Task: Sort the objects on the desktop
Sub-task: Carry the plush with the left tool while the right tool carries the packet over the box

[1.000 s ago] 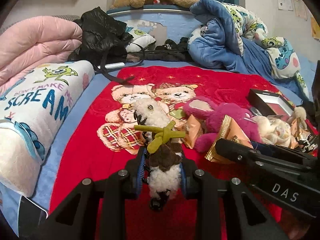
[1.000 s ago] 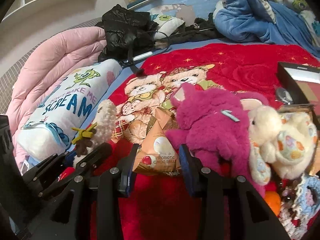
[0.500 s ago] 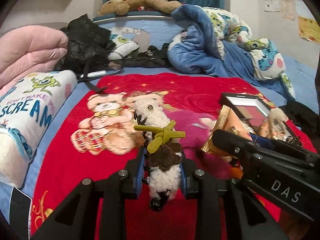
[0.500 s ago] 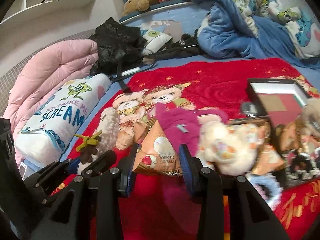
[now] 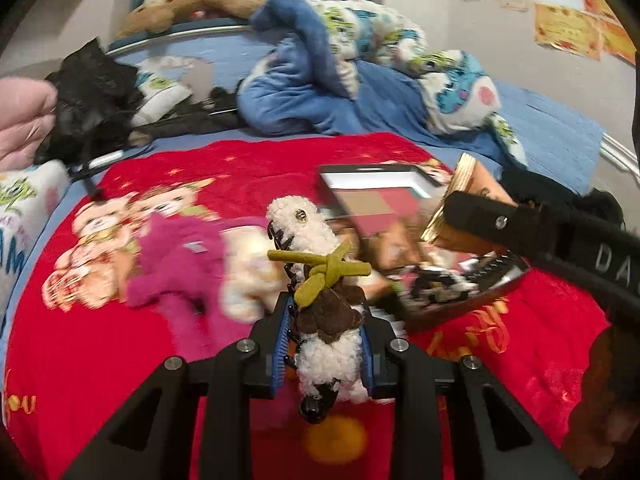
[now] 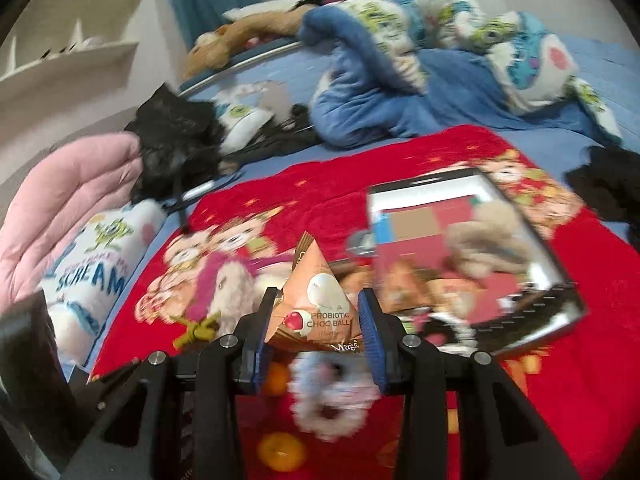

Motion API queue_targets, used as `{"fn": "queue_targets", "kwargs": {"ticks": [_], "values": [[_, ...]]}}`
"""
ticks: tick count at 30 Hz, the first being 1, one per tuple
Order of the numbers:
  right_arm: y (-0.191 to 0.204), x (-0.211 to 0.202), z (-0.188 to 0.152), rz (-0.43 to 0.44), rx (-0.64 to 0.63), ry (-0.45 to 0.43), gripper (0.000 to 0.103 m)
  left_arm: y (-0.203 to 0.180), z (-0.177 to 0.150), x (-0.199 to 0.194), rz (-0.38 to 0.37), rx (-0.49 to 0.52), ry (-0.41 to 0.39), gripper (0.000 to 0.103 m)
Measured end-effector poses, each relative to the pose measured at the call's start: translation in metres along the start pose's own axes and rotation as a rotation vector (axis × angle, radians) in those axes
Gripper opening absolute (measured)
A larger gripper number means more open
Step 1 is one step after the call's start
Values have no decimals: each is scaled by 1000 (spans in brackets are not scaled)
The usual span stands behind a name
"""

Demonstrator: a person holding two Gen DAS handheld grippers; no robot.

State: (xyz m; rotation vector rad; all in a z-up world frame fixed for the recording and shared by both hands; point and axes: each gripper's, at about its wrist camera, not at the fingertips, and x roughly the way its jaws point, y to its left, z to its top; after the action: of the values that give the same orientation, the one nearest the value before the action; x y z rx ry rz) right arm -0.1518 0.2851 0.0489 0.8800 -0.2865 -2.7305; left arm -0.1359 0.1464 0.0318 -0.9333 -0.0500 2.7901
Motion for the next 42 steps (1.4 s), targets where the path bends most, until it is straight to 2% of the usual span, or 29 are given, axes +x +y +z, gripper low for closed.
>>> {"fn": "queue_targets", "kwargs": {"ticks": [5,8,11,16,31,39,42], "values": [[-53,-24,6,-79,70,-39,38,-45,-3,11,-47,39,0,30],[-82,-30,5,-120,70,-48,38,-68,-4,19,-67,79,6,30],[-102,-29,4,-154,71,-47,38,-74,0,26,-74,92,3,30],[-121,-22,4,-162,72,-37,38,-82,7,37,-72,100,-2,30],[-147,-5,19,-90,187,-53,38,-86,19,68,-71,115,11,30],[-154,21,24,-64,216,-21,38,-85,44,100,-80,109,24,30],[-159,36,24,-36,249,-6,38,-85,54,119,-83,115,63,30]]}}
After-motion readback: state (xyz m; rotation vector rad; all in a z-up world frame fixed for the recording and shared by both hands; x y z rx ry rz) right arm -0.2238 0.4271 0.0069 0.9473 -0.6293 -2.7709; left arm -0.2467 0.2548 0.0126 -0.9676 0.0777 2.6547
